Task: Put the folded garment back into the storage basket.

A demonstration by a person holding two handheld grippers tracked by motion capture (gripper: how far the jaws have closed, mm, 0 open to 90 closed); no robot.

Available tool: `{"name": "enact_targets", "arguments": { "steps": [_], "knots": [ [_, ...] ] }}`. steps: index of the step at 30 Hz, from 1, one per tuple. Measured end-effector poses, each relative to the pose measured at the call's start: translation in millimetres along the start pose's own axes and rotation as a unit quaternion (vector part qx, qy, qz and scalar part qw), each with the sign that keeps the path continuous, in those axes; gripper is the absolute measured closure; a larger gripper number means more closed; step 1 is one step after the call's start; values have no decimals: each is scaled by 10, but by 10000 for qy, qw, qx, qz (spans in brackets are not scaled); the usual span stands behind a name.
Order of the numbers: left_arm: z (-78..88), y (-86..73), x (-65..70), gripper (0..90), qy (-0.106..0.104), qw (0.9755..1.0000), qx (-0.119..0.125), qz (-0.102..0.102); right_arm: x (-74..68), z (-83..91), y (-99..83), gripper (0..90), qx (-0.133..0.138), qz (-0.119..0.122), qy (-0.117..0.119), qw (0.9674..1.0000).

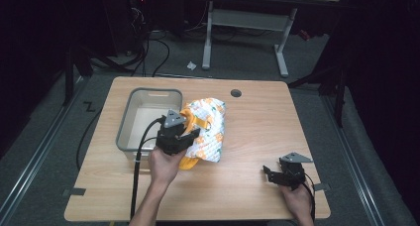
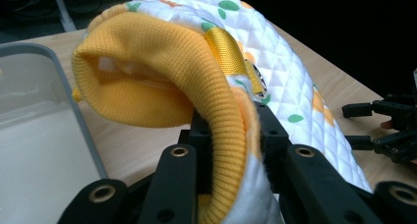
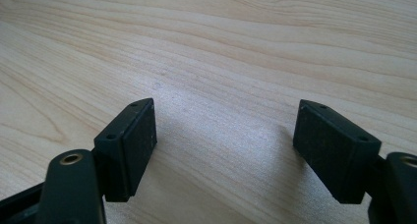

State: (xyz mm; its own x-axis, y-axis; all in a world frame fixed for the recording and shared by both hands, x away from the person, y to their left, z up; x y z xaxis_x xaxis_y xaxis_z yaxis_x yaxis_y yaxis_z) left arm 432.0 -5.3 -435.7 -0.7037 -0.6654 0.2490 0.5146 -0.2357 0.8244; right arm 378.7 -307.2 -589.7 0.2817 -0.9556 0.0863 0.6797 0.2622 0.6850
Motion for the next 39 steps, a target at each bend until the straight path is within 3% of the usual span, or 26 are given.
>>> {"name": "enact_targets", "arguments": {
  "steps": [36, 39],
  "knots": [
    [400, 17, -427, 746, 409, 9989, 131, 170, 1, -1, 1, 246, 2, -7, -3, 10000],
    [452, 26, -490, 746, 513, 9984, 173, 170, 1, -1, 0, 246, 0, -10, -3, 10000]
  ]
}}
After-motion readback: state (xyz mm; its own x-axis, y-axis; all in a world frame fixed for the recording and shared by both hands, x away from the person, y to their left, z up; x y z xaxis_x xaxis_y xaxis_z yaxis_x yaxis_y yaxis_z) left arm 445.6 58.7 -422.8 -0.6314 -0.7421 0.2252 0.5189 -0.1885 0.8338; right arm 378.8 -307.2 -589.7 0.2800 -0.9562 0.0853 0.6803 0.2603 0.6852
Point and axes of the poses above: each handheld gripper's, and its own axes: z roughly backward along the jaws, y roughly out of its top, x roughly to its right, the point moved 10 cm from there along -z, roughly forward along the jaws, and after that the axes turned 6 degrees about -y, right-handed, at the moved point
